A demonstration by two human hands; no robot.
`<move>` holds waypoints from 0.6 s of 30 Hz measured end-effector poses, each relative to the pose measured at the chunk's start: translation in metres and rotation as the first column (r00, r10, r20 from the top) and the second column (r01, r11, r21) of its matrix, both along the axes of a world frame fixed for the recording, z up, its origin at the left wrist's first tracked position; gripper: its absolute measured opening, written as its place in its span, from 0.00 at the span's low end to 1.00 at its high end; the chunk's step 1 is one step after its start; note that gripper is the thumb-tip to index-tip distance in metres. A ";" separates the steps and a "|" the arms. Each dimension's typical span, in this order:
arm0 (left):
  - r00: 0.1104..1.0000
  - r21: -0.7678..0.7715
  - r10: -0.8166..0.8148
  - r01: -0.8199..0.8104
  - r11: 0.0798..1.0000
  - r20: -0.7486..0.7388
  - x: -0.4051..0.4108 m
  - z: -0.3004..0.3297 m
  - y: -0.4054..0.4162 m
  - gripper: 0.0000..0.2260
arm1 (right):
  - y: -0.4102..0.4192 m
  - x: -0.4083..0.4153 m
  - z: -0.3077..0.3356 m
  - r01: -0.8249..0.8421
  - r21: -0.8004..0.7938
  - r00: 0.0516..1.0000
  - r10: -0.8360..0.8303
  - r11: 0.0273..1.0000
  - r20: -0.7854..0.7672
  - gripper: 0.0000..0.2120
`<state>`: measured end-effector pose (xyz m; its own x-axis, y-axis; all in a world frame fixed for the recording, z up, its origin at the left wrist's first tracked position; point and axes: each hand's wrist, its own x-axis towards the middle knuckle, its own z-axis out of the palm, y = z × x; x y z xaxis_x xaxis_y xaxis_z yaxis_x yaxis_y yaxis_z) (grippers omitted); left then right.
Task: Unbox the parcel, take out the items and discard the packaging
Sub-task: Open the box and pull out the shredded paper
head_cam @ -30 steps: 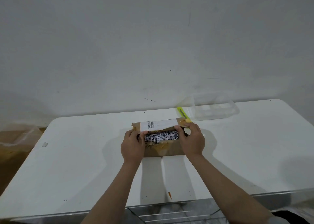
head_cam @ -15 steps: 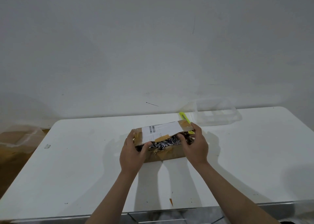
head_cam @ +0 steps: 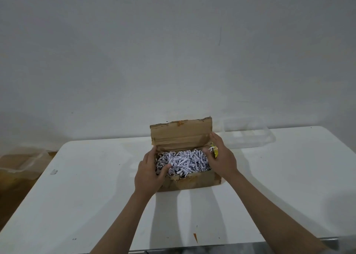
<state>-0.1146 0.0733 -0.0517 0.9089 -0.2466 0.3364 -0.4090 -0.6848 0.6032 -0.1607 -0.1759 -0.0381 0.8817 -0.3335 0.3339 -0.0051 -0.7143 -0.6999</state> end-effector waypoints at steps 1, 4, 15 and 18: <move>1.000 0.040 -0.001 0.000 0.999 0.025 0.002 0.001 0.000 0.35 | -0.001 0.003 0.001 -0.007 0.006 0.999 0.008 1.000 -0.037 0.30; 0.994 0.156 0.026 -0.042 0.987 0.106 0.008 0.006 -0.004 0.32 | -0.005 0.010 -0.001 -0.034 -0.005 0.988 0.033 0.999 -0.154 0.30; 0.993 0.144 -0.119 0.118 0.983 -0.001 0.028 -0.008 -0.010 0.30 | -0.002 0.010 -0.014 0.005 -0.193 0.990 -0.032 0.981 -0.138 0.26; 0.990 0.039 -0.139 0.139 0.989 -0.003 0.034 -0.012 -0.011 0.28 | -0.005 0.012 -0.015 -0.056 -0.037 0.987 0.050 0.998 -0.150 0.26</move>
